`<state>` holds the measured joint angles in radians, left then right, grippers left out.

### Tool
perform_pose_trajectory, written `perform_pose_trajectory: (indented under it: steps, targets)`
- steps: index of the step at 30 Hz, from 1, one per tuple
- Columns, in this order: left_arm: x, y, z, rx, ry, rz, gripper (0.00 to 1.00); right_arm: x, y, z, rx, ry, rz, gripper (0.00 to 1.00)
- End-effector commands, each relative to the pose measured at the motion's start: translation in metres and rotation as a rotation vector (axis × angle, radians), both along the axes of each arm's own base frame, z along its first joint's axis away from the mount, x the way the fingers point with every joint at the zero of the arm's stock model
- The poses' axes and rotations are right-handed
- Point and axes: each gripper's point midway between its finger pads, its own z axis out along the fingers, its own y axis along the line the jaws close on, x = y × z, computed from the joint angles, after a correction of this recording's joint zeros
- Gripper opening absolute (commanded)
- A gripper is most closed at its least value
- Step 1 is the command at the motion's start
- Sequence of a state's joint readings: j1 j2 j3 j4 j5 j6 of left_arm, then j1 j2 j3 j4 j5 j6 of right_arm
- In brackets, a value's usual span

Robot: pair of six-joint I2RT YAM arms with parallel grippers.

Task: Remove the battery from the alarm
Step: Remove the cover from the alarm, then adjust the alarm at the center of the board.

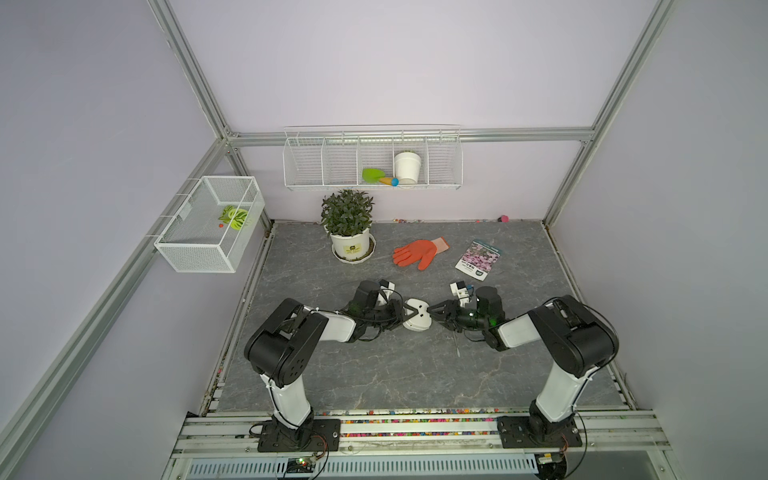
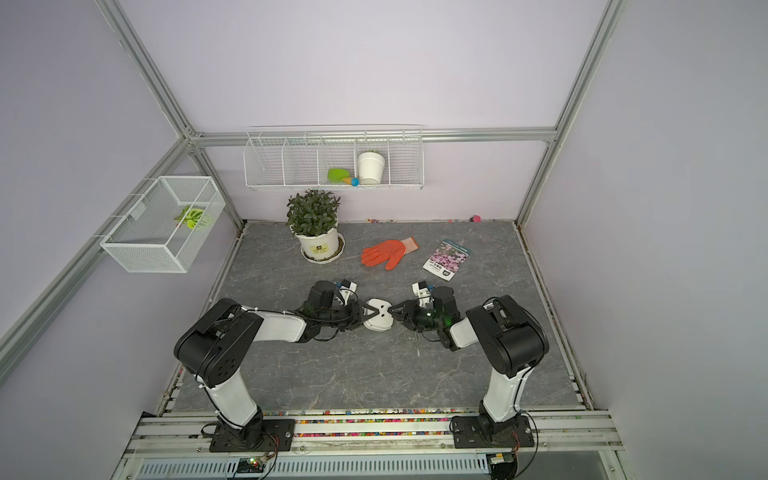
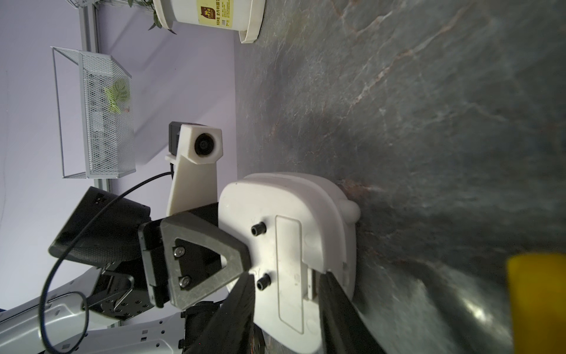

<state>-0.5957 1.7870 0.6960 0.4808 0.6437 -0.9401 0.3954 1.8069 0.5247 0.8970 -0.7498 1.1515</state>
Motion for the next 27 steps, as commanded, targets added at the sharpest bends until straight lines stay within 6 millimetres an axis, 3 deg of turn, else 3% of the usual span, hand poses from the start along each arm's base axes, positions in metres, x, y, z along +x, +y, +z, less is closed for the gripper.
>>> perform_pose_trajectory:
  steps: [1,14,23,27]
  targets:
    - [-0.004,-0.002,-0.011,0.037,0.013,-0.017,0.09,-0.008,0.017,0.026,0.046,-0.062,0.077,0.4]
    - [-0.004,-0.003,-0.011,0.039,0.011,-0.017,0.09,-0.01,0.017,0.026,0.03,-0.057,0.08,0.4]
    - [-0.005,-0.001,-0.014,0.049,0.014,-0.007,0.09,-0.004,0.019,0.052,0.123,-0.086,0.05,0.4]
    - [-0.006,0.0,-0.015,0.052,0.016,-0.005,0.09,-0.002,0.009,0.053,0.095,-0.089,0.033,0.4]
